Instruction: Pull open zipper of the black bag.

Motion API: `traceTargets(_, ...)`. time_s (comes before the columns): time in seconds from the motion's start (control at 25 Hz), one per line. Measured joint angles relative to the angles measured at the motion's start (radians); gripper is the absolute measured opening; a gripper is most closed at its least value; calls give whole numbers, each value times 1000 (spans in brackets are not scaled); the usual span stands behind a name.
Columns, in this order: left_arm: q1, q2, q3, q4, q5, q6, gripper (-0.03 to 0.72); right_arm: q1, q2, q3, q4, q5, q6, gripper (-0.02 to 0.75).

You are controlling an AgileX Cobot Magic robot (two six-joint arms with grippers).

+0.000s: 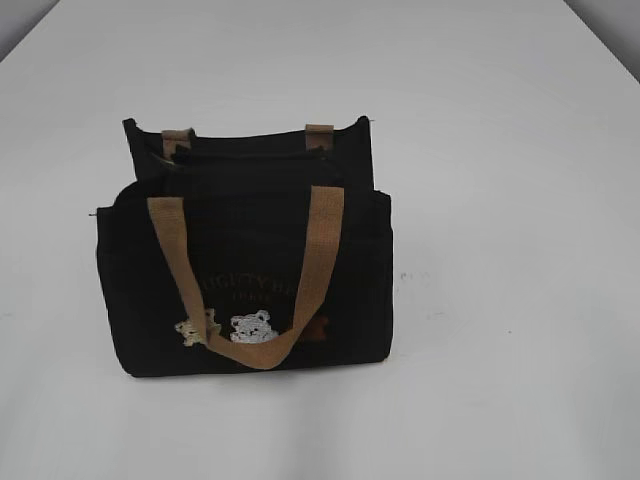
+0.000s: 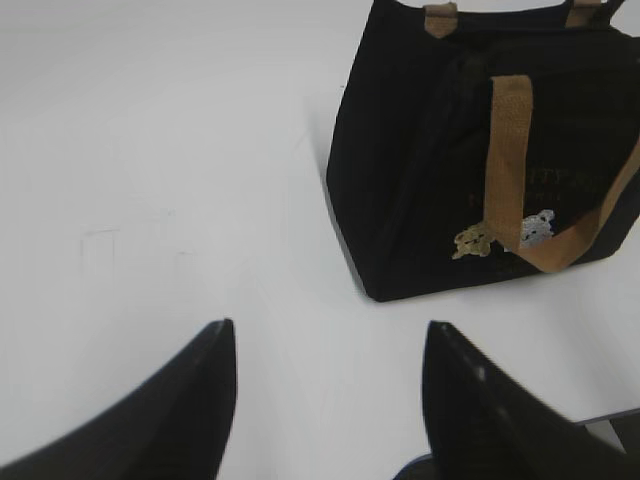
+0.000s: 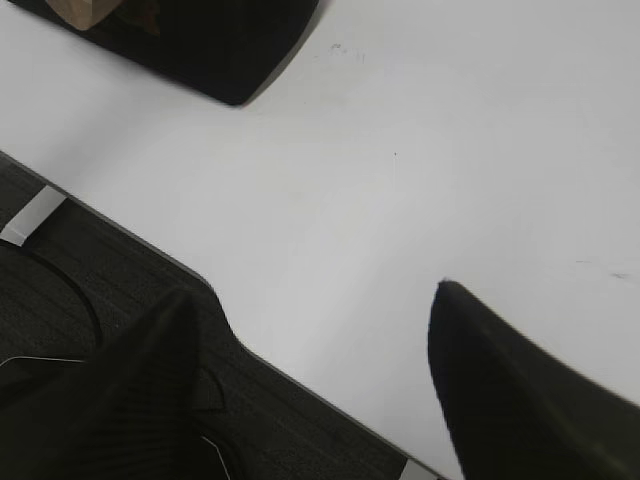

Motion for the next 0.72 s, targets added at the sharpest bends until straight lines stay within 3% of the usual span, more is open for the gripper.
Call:
traceTargets(0.44, 7, 0, 0, 0, -2, 0, 381, -17, 0, 0, 10, -1, 0, 552)
traceTargets(0.72, 140, 0, 0, 0, -2, 0, 374, -276, -33, 0, 31, -1, 0, 552)
